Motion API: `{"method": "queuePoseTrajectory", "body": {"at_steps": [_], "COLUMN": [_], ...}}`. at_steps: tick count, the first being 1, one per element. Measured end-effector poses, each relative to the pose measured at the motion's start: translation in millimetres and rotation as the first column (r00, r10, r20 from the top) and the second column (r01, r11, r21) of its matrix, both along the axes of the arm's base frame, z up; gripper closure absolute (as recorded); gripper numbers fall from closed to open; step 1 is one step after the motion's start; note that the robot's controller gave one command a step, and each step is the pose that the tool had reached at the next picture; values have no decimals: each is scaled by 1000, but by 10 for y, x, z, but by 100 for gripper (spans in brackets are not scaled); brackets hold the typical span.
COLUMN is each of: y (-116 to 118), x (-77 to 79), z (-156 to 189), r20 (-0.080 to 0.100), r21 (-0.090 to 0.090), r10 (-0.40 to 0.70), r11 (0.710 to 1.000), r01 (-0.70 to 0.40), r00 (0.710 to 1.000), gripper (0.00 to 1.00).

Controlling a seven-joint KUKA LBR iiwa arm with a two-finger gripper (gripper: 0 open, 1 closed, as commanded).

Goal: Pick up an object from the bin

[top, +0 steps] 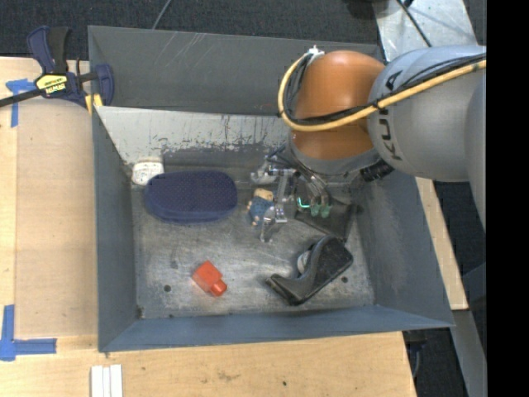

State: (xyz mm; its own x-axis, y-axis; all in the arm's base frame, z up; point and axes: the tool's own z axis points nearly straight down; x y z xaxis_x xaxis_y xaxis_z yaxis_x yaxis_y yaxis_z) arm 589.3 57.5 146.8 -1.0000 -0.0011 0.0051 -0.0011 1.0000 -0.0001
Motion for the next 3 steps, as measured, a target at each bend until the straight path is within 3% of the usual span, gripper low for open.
{"method": "queuePoseTrajectory", "body": {"at_steps": [1, 2, 3], "y": [-215, -212, -389], "x": [160, 182, 124], "z": [-733, -697, 742], "r20": [10, 19, 16], "r21": [2, 3, 2], "r10": [-137, -137, -175], "r11": [991, 991, 985], "r01": [137, 137, 175], "r00": [990, 990, 984], "gripper": [0, 100, 100]}}
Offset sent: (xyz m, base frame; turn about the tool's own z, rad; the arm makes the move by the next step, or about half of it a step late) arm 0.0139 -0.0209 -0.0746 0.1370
